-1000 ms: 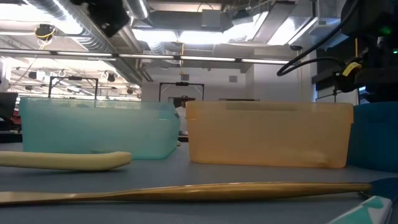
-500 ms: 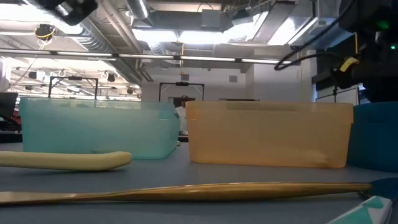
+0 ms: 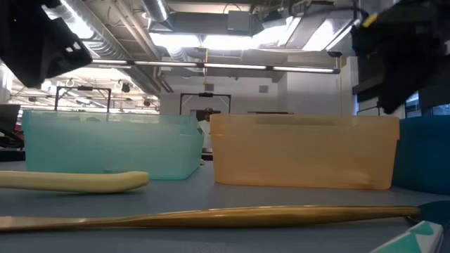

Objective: Sort silverware by color (type)
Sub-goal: Put the yellow knife into the blue bin

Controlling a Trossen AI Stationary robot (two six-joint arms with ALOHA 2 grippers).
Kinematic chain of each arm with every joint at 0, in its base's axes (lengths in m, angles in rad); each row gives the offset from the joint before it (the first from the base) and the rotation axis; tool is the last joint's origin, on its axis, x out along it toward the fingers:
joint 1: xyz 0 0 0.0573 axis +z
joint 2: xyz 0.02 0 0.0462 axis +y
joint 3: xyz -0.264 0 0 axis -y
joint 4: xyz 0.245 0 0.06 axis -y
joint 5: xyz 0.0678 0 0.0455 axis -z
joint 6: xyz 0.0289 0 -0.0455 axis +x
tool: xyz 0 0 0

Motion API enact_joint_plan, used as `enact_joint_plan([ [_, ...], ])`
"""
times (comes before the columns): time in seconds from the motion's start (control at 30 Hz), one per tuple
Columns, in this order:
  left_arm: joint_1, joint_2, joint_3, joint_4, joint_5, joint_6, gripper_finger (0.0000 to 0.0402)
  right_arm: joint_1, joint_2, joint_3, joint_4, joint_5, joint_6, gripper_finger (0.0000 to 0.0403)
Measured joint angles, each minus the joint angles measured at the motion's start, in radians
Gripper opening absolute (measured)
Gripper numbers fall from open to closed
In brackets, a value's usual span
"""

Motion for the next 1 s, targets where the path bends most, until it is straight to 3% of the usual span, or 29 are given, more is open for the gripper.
enact_joint_plan([
  [0.37, 0.000, 0.131, 0.170, -0.091, 0.001, -0.004, 0.0141, 0.000, 0.000, 0.110, 0.085, 0.150, -0.259, 0.0124],
  [0.63, -0.002, 0.175, 0.273, -0.236, -0.032, -0.148, 0.0141, 0.000, 0.000, 0.116, 0.307, 0.152, -0.503, 0.0124],
  [1.0, -0.006, 0.269, 0.278, -0.247, 0.001, -0.307, 0.0141, 0.000, 0.000, 0.116, 0.380, 0.152, -0.700, 0.0124],
])
